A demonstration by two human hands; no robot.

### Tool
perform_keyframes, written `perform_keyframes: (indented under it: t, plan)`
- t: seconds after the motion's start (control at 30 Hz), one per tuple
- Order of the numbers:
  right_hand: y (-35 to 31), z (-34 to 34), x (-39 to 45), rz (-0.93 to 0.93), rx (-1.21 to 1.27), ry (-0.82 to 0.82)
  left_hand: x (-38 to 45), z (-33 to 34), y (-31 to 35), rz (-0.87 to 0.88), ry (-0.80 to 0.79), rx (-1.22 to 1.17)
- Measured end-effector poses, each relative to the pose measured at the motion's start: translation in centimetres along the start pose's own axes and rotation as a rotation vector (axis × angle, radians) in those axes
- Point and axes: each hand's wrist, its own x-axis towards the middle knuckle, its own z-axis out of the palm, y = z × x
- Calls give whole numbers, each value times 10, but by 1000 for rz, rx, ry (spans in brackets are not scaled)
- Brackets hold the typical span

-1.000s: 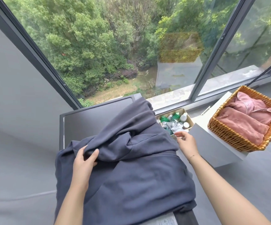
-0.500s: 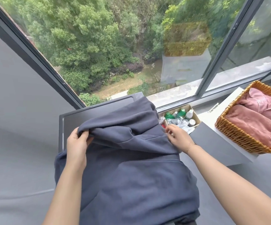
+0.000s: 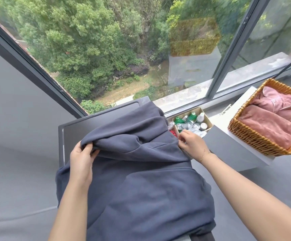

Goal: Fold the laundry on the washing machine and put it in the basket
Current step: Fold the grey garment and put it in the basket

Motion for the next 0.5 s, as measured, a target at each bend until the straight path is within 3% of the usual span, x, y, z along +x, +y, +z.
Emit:
perform_keyframes:
  t: [0.13,0.27,0.5]
  plan:
    - [5,-28,12,57,-27,115,9,-1,12,36,-12,5]
    - [2,-55,26,182,207,205,20,1,29,35,23,-83]
    - [-14,-66,30,245,422,138,33,7,42,-5,83,-191]
